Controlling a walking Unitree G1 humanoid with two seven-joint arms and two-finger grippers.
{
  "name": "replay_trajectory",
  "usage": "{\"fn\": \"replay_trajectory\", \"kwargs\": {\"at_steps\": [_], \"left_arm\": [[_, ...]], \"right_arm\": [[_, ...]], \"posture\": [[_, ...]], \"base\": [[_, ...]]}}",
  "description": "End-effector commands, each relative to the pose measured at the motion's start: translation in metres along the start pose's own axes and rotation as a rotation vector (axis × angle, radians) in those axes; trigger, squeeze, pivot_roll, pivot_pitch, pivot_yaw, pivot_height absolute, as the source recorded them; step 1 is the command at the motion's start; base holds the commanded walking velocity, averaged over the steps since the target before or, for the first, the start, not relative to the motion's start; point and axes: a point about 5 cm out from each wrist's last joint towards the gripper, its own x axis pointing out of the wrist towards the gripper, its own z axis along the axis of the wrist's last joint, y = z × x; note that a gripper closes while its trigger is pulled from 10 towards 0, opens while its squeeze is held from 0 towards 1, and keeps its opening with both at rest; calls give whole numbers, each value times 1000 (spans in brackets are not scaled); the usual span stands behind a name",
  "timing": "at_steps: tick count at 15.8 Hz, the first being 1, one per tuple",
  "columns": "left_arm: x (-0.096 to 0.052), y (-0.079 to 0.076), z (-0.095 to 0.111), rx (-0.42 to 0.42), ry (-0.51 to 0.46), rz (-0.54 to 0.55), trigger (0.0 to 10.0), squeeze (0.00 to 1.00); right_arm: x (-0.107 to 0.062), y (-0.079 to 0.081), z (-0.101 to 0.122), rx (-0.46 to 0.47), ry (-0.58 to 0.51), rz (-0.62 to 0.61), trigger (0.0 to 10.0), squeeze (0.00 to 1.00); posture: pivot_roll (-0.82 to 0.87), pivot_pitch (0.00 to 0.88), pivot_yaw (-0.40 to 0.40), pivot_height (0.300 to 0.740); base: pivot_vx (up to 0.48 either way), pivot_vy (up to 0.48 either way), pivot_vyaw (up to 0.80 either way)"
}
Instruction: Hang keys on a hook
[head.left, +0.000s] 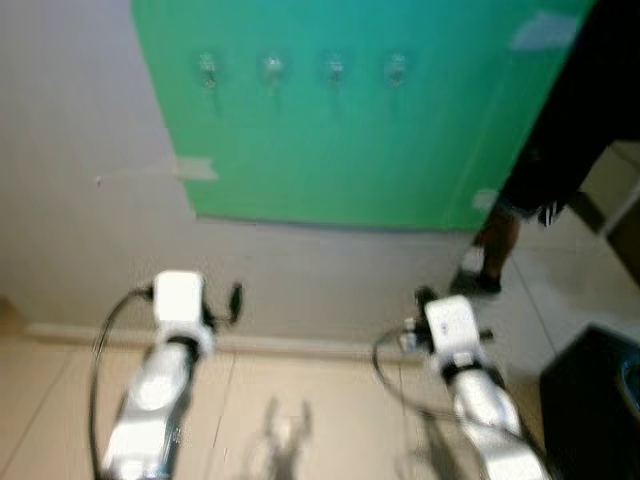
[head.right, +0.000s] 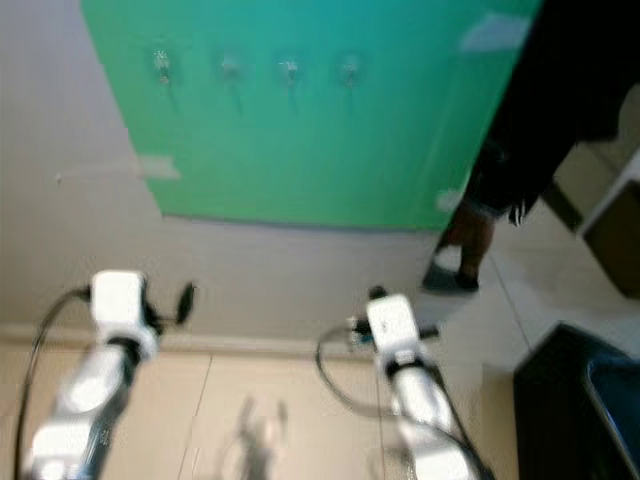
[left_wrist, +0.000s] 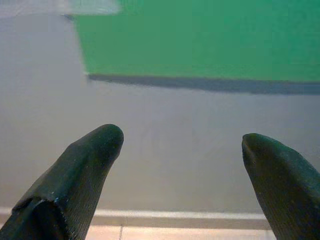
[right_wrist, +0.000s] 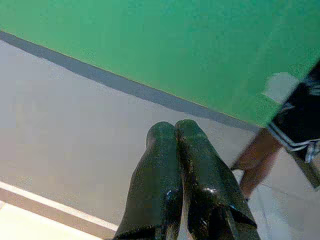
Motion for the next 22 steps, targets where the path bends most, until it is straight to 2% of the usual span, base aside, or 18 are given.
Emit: {"fn": "replay_trajectory", "kwargs": {"at_steps": [1,3,6,7,13,16,19,22], "left_arm": [[2,4,5,31,-17,11,10000,0],[2,0,8,23,-42,-28,10000,0],[1,0,8,7,-37,-23,10000,0],[1,0,8,25,-35,-23,10000,0],[3,-8,10,64,-53,-82,10000,0],[3,-12,10,62,-51,-101,10000,0],[2,-15,9,49,-51,-115,10000,0],[2,-16,9,89,-53,-116,10000,0]], "right_arm": [[2,0,4,1,-14,-5,0,0],[2,-1,4,-4,-15,-6,0,0],[3,-1,3,-6,-3,-12,0,0],[3,1,1,-7,8,-4,10000,0],[0,-1,-1,-10,21,-13,10000,0],[1,-3,1,-24,19,-14,10000,0],[11,-6,27,-58,-57,2,10000,0],[26,-13,57,-86,-143,18,10000,0]], "posture": [[1,0,9,740],[0,0,7,740],[-1,0,8,740],[-2,0,8,740],[-13,0,12,740],[-17,0,17,740],[-17,0,16,740],[-15,0,12,740]], "base": [[0,0,0],[0,0,0],[0,431,0],[319,360,0],[341,336,0],[471,0,0],[469,0,0],[461,0,0]]}}
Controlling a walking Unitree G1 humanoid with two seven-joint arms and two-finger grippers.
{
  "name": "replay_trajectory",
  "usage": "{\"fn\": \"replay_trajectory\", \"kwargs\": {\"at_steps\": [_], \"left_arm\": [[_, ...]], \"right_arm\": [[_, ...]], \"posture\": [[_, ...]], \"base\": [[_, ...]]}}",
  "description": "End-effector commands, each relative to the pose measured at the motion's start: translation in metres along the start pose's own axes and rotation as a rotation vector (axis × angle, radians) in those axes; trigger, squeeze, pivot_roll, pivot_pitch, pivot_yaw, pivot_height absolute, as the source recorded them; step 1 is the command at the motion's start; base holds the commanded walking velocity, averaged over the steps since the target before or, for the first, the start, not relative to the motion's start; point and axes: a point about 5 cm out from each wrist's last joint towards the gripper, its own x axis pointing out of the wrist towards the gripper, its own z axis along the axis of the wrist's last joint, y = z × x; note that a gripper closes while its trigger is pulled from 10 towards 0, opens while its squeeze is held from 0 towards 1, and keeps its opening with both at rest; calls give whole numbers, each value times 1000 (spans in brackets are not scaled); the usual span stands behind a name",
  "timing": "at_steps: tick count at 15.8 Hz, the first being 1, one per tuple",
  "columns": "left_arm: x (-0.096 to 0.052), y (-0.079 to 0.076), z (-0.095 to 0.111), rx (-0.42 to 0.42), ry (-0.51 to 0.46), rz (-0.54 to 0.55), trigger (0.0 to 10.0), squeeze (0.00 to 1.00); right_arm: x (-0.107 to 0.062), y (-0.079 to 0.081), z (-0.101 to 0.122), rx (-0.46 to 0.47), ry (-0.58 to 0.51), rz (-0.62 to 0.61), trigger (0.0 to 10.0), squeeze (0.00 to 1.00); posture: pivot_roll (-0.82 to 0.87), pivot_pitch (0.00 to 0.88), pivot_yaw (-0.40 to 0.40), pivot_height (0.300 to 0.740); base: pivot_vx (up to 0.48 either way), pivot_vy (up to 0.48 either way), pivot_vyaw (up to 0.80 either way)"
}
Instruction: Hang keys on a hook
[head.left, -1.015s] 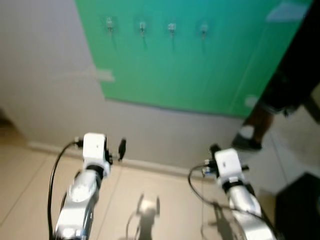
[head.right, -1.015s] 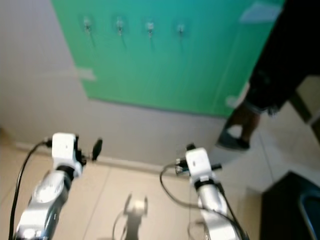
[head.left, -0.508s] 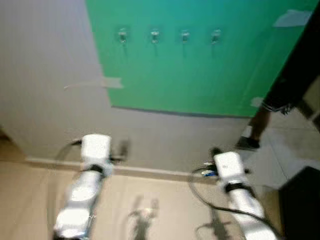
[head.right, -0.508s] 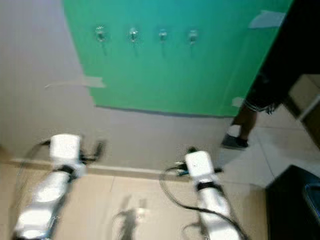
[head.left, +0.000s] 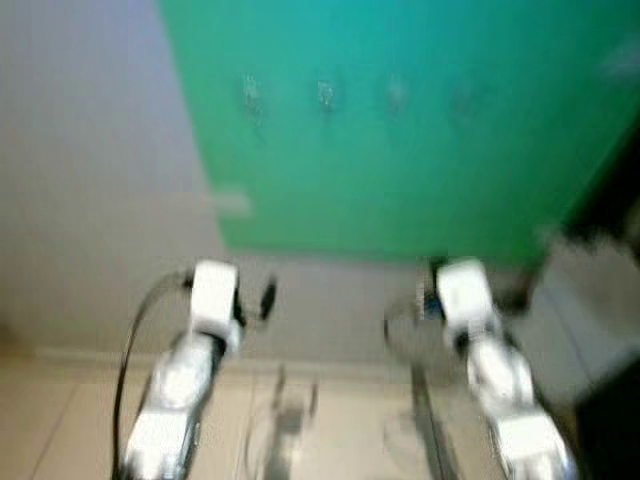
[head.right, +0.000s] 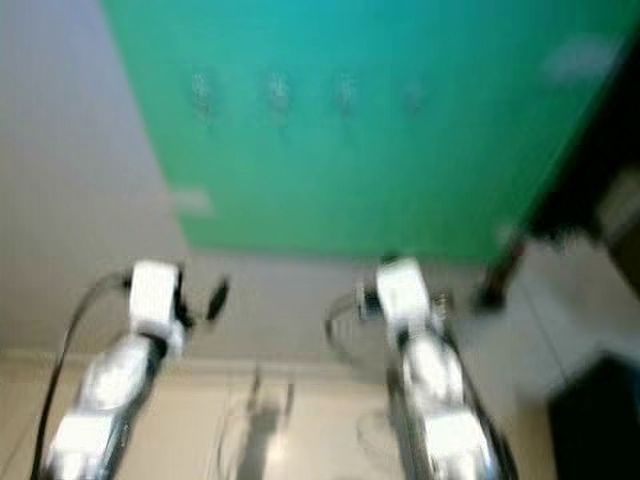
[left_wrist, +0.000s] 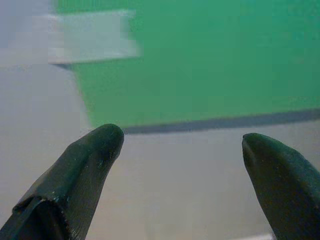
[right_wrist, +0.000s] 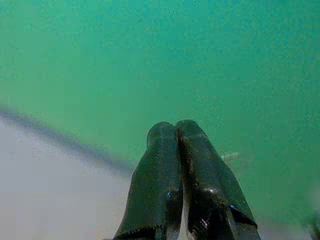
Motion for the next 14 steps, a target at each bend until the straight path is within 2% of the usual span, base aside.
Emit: {"fn": "replay_trajectory", "kwargs": {"at_steps": [1,2,3,5,11,14], "left_arm": [[-3,8,0,31,1,30,10000,0],[-2,8,-3,53,24,43,10000,0],[-2,8,-4,55,27,43,10000,0],[-3,6,-2,51,11,36,10000,0],[-13,2,-6,32,16,50,10000,0],[-19,-2,-8,18,21,53,10000,0]], "right_arm": [[8,2,18,-9,-56,28,10000,0],[25,-7,38,1,-113,24,10000,0],[34,-12,51,11,-152,20,10000,0],[46,-17,70,-1,-207,18,10000,0],[50,-15,86,-10,-231,66,10000,0],[54,-21,100,-23,-261,80,10000,0]], "posture": [[-15,0,12,740],[-17,0,15,740],[-13,0,14,740],[-2,0,9,740],[14,0,-18,740],[23,0,-41,740]], "base": [[0,0,0],[0,0,0],[0,0,0],[0,0,0],[0,0,0],[0,0,0]]}}
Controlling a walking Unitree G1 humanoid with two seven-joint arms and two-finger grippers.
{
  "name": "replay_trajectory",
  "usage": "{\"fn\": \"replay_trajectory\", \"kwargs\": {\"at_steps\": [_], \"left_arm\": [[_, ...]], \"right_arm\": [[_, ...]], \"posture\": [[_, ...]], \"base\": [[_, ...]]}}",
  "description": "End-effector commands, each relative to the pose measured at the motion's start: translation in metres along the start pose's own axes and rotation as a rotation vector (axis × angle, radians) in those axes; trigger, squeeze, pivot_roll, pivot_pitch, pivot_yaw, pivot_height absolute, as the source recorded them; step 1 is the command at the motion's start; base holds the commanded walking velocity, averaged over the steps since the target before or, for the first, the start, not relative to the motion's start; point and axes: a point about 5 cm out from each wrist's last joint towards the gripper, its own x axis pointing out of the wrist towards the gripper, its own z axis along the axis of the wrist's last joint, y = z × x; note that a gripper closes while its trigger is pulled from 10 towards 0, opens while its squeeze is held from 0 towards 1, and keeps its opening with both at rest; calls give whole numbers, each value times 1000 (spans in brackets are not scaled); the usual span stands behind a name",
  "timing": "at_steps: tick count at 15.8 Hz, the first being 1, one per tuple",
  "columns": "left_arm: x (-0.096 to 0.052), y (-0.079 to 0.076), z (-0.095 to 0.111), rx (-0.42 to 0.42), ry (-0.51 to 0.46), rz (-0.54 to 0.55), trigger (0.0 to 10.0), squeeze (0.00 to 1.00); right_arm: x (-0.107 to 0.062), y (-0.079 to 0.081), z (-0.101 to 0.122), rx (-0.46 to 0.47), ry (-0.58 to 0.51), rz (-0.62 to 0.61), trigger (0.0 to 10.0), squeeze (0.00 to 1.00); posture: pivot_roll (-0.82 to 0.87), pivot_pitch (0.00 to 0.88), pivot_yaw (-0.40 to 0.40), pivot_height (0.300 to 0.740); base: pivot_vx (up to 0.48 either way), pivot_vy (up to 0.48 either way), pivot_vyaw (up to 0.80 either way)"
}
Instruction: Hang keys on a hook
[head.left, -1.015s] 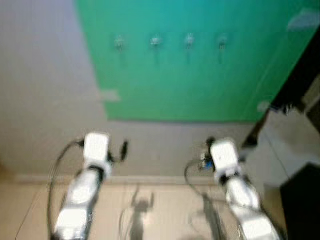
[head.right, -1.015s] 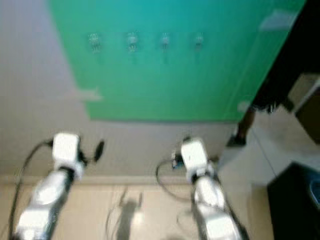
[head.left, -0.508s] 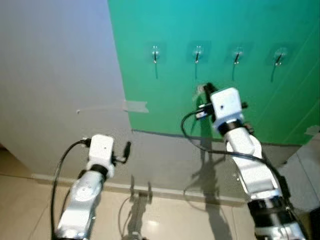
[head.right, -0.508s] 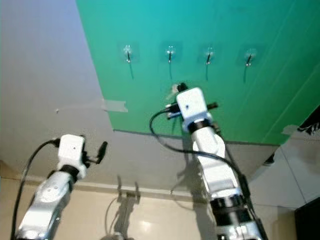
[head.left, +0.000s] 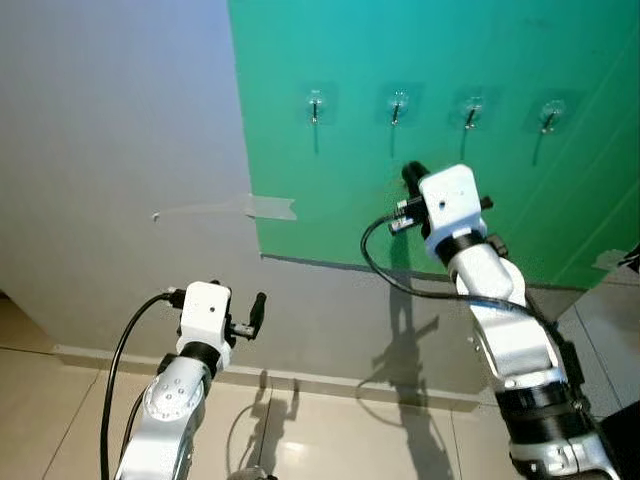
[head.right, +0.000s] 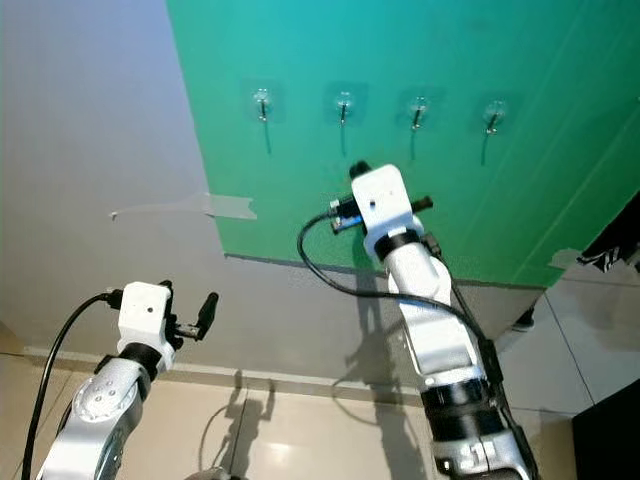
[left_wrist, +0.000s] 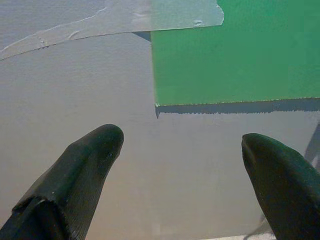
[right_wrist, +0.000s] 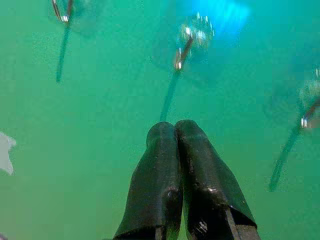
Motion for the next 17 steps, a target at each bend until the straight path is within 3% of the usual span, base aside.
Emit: {"fn": "replay_trajectory", "kwargs": {"at_steps": [1,11,17], "left_arm": [[-1,-3,2,-5,-4,1,10000,0],[-3,-3,1,-16,-12,22,10000,0],[-5,-4,0,-25,-7,28,10000,0]], "right_arm": [[3,-6,8,-2,-22,1,10000,0],[37,-24,31,-48,-93,18,10000,0],[45,-19,18,-28,-48,29,10000,0]], "posture": [[26,0,-45,740],[64,0,-77,740],[79,0,-87,740]], "base": [[0,0,0],[0,0,0],[0,0,0]]}}
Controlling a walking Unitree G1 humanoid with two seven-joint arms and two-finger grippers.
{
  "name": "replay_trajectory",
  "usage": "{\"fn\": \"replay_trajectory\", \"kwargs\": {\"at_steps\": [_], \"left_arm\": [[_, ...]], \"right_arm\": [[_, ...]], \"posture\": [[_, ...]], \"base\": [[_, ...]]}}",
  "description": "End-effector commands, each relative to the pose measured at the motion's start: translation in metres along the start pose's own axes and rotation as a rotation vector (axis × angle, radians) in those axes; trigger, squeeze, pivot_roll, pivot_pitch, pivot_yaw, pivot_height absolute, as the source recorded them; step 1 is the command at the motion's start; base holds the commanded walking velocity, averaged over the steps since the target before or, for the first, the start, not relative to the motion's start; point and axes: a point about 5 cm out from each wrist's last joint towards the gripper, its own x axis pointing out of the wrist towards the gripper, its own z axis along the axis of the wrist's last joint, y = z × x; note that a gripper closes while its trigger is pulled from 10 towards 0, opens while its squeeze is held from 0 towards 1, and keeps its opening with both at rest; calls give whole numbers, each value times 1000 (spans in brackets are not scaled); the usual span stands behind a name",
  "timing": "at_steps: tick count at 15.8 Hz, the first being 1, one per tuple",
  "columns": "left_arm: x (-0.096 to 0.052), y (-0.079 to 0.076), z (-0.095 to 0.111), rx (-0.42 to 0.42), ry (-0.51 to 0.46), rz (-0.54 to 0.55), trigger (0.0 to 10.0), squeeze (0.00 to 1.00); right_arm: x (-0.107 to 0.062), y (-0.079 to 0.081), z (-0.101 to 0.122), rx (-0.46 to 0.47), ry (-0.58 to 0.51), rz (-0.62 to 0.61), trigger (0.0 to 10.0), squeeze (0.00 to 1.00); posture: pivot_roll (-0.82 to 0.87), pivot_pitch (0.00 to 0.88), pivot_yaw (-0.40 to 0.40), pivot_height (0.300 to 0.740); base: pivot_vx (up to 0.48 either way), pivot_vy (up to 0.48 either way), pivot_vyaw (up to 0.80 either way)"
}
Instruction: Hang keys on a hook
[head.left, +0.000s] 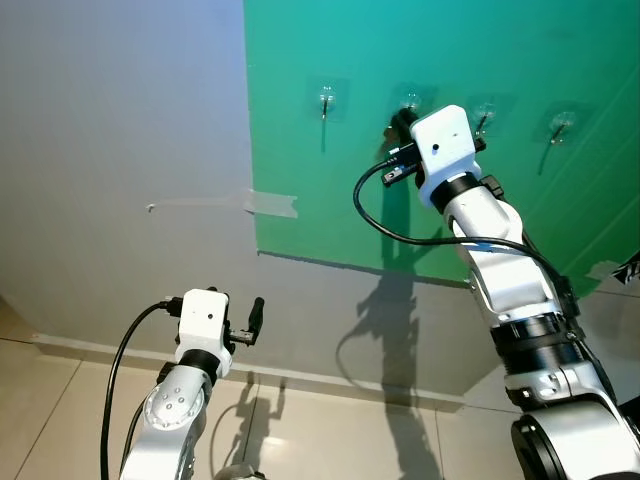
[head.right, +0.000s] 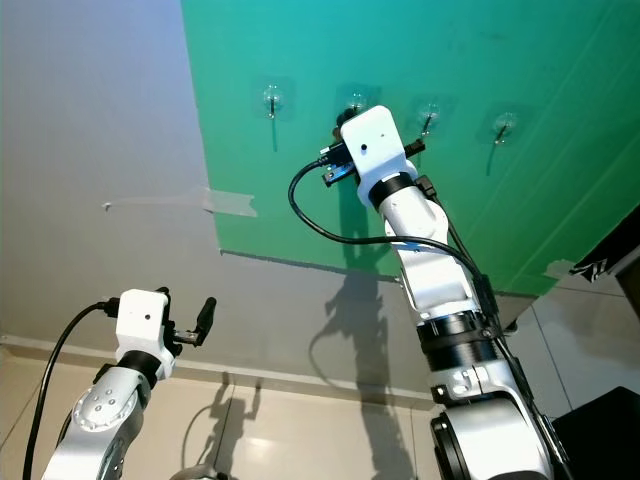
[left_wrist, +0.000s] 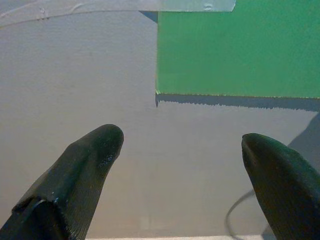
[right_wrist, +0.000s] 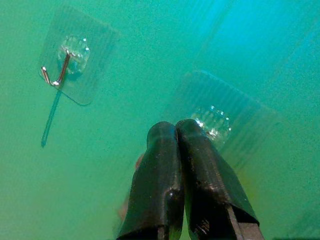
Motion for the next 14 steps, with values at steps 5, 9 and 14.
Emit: {"fn": "replay_trajectory", "kwargs": {"at_steps": [5,9,14], "left_arm": [[-5,2,2,-3,-7,13,10000,0],[-7,4,2,0,-4,13,10000,0],[-7,5,1,1,1,14,10000,0]], "right_arm": [[6,-4,-16,18,65,-46,10000,0],[8,-23,-25,98,124,-197,10000,0],[5,-23,-42,265,226,-246,10000,0]], "posture": [[98,0,-88,740],[99,0,-86,740],[100,0,-82,740]], "base": [[0,0,0],[0,0,0],[0,0,0]]}}
